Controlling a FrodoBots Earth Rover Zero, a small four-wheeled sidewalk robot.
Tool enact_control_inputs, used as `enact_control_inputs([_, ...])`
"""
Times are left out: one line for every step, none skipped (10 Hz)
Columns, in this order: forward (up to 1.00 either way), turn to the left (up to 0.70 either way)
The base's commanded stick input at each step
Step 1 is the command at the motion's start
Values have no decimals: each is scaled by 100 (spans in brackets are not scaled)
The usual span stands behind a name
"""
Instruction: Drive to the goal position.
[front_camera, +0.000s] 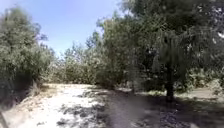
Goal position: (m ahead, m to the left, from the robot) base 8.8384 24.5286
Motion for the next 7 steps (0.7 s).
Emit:
enact_control_inputs([45, 27])
enact_control_inputs([45, 27])
enact_control_inputs([45, 27])
enact_control_inputs([45, 27])
enact_control_inputs([45, 27])
enact_control_inputs([45, 27])
enact_control_inputs([45, 27])
